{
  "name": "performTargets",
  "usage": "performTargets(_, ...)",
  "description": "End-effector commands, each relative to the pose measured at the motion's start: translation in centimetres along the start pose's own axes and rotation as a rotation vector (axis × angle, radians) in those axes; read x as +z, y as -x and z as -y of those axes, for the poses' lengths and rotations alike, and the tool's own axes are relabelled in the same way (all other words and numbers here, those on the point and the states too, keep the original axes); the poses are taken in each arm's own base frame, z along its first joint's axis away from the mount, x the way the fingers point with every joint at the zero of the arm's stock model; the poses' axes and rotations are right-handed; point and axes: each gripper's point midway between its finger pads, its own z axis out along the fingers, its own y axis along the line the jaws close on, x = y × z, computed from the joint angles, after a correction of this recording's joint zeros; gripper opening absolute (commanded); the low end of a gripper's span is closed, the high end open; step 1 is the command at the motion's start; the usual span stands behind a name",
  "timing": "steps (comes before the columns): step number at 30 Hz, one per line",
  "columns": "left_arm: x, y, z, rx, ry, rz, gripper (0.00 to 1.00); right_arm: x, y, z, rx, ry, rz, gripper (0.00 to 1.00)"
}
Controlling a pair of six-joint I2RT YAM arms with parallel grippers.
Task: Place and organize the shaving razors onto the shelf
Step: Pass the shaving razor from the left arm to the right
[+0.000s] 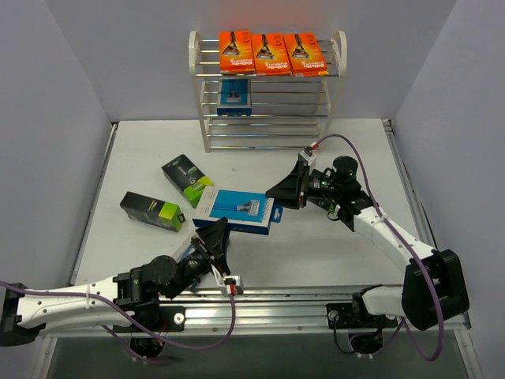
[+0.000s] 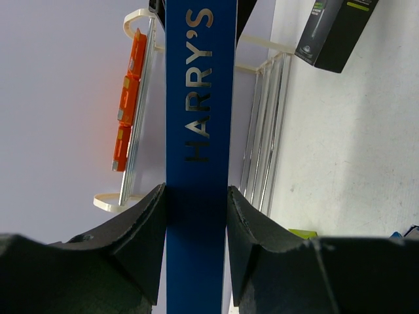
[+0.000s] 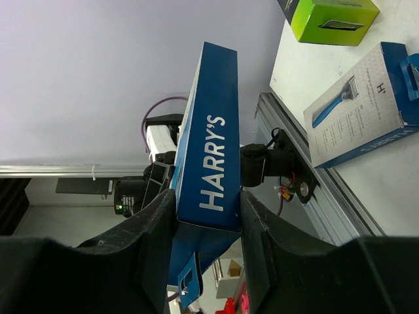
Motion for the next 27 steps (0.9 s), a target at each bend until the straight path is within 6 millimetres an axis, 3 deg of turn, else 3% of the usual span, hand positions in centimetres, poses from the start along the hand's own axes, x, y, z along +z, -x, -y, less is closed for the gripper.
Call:
performTargets(1,0.0,0.4,-0.5,-0.075,0.019,0.02,0.31,-0.7,-0.9,-3.2,-0.106,0.094,-0.019,0.0)
performTargets(5,0.0,0.6,-0.2,-0.126,0.015,0.027,0.39,-1.0,-0.7,-3.8,-0.102,0.144,0.023,0.0)
performTargets(8,-0.1,0.6,0.3,-0.156,-0.005,0.034,0.61,-1.7,-0.6,-4.4,-0.045,0.217,0.064,0.0)
performTargets(10,-0.3,0.5,0.9,-0.153,-0.029,0.031,0.68,-1.9,-0.5,-4.7,0.036,0.259,0.074,0.0)
performTargets(12,-0.3,0.4,1.4,-0.157,-0.047,0.03,0.8,-2.4,-0.9,-5.4,0.018,0.322,0.082,0.0)
performTargets(13,-0.3,0.3,1.6,-0.154,-0.056,0.027,0.92,-2.5,-0.9,-5.5,0.029,0.336,0.081,0.0)
performTargets(14,-0.3,0.4,1.8,-0.155,-0.061,0.029,0.95,-2.6,-1.0,-5.8,0.036,0.352,0.082,0.0)
performTargets(19,-0.3,0.6,1.7,-0.17,-0.061,0.041,0.94,-2.4,-0.5,-5.6,0.018,0.309,0.103,0.0)
performTargets(27,-0.5,1.2,-1.3,-0.285,0.006,0.045,0.94,-2.1,1.7,-1.5,0.033,0.125,0.194,0.0)
